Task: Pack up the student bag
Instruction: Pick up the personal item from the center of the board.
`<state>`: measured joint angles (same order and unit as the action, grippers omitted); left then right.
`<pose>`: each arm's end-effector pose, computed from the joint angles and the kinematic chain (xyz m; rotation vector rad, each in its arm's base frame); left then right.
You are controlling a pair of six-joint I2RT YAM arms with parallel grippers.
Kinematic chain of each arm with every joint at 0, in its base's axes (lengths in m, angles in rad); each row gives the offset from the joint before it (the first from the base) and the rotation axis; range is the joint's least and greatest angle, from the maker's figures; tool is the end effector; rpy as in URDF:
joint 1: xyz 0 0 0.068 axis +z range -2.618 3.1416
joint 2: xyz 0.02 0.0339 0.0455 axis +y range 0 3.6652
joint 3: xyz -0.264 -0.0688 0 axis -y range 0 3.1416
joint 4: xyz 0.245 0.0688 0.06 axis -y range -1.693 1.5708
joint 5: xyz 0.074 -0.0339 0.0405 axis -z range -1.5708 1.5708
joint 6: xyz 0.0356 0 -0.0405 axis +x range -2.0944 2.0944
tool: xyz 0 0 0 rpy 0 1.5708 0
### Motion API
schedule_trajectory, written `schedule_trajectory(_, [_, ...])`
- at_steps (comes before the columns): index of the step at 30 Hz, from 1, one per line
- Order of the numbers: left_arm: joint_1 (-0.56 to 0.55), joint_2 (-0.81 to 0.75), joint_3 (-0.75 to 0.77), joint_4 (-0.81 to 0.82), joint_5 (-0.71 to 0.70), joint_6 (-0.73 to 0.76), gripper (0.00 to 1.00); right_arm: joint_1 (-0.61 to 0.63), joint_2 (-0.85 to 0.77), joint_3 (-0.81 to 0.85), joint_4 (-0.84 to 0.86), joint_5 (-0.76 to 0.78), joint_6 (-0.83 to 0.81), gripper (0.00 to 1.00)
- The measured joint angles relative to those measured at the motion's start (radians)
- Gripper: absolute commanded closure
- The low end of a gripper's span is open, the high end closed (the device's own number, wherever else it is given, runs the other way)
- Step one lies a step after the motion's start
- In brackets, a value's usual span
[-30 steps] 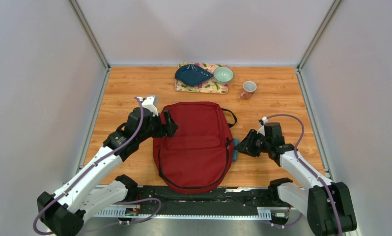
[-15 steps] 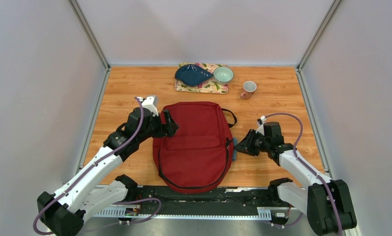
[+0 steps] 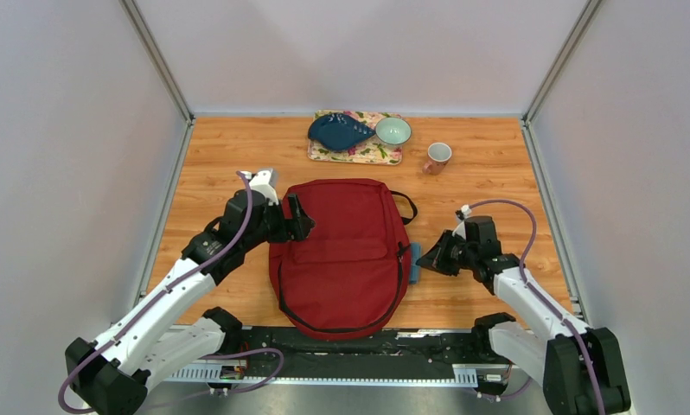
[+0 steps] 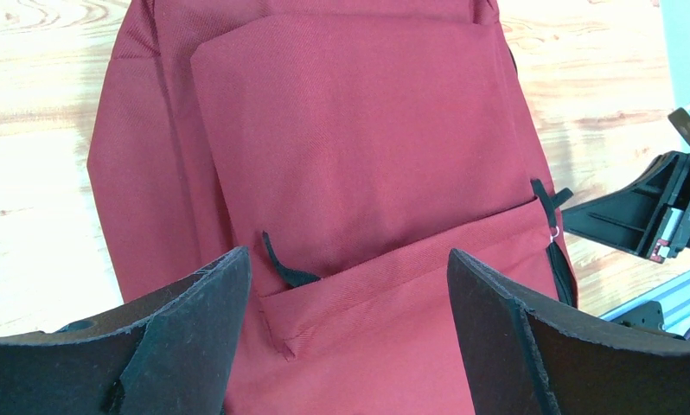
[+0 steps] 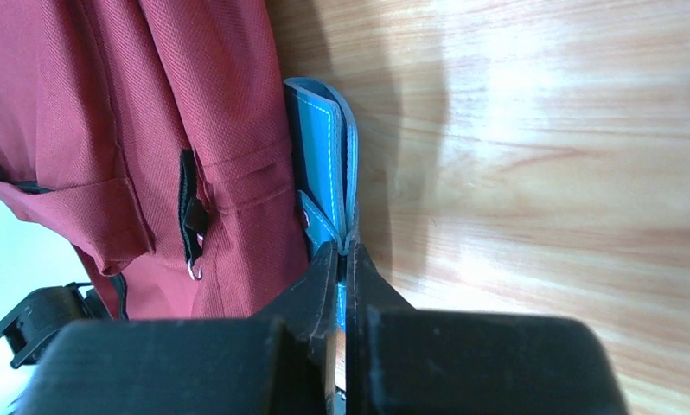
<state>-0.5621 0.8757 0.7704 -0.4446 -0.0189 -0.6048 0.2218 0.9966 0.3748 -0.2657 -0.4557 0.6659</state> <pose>0.1648 -0.1030 0.2929 -0.0585 2.1939 -0.6597 0.1698 0.0544 0.1590 0.3580 2.5447 0.9274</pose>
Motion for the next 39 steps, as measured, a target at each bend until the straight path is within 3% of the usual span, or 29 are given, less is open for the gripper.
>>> schedule_trajectory(10, [0.000, -0.030, 0.000, 0.005, 0.006, -0.001, 0.09, 0.000, -0.270, 0.104, -0.257, 0.201, -0.006, 1.00])
schedule_trajectory(18, [0.000, -0.047, -0.002, 0.065, 0.072, -0.013, 0.09, 0.000, -0.370, 0.295, -0.393, 0.242, -0.005, 1.00])
schedule_trajectory(24, [0.000, -0.051, -0.044, 0.209, 0.183, -0.050, 0.09, 0.000, -0.369, 0.397, -0.372, 0.132, 0.011, 1.00])
schedule_trajectory(33, [0.000, 0.081, -0.137, 0.563, 0.430, -0.185, 0.09, 0.005, -0.298, 0.392, -0.216, -0.143, 0.101, 1.00])
schedule_trajectory(39, [-0.023, 0.169, -0.137, 0.727, 0.521, -0.233, 0.09, 0.026, -0.257, 0.391, -0.119, -0.277, 0.133, 1.00])
